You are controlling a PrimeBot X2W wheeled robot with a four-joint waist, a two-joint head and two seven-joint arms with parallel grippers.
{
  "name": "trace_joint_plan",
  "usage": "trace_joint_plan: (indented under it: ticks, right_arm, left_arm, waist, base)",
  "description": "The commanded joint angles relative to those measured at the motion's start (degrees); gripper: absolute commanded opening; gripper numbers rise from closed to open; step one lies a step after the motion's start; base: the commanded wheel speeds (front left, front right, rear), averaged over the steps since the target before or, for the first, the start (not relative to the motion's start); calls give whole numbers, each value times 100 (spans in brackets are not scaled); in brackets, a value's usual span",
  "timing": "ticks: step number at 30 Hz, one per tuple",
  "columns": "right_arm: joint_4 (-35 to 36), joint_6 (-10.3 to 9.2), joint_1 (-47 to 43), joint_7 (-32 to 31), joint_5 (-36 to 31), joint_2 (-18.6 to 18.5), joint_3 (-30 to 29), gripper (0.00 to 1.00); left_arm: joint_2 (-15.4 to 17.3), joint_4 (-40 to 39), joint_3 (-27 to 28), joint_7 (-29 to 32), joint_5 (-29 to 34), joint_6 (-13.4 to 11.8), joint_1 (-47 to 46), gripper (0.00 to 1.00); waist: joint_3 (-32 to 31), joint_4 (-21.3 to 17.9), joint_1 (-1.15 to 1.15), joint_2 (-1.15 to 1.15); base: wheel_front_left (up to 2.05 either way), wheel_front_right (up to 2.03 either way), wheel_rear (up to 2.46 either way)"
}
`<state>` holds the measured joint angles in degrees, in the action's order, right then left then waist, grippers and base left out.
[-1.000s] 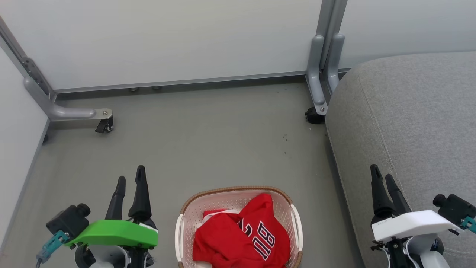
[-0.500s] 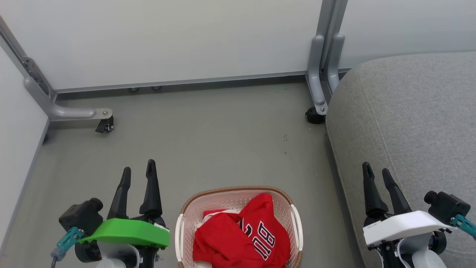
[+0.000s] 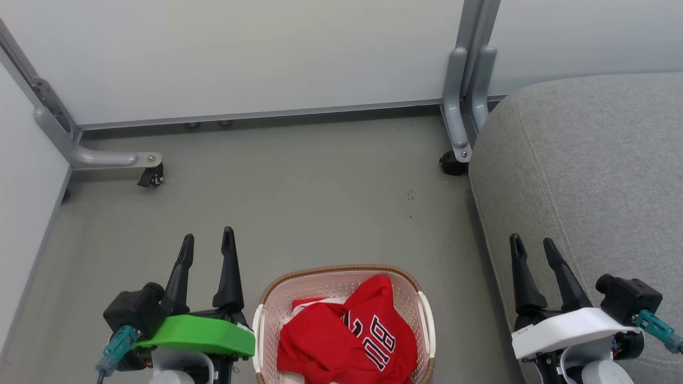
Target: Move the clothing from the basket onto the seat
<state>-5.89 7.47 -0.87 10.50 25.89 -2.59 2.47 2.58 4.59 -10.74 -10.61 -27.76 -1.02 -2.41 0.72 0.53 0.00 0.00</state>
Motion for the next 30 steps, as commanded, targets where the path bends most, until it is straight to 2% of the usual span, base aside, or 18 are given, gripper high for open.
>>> trace_joint_plan:
  ticks: [1, 30]
  right_arm:
    - [71, 3, -25, 59, -159, -31, 16, 100]
    - [252, 3, -154, 426, -1522, -41, 155, 100]
  left_arm:
    - [36, -33, -16, -49, 164, -32, 1, 100]
    - [45, 32, -362, -415, 1557, -192, -5, 100]
  waist:
    - [-1, 2, 0, 0]
    - [-4, 31, 0, 0]
  base:
    - [0, 0, 0]
    - [0, 0, 0]
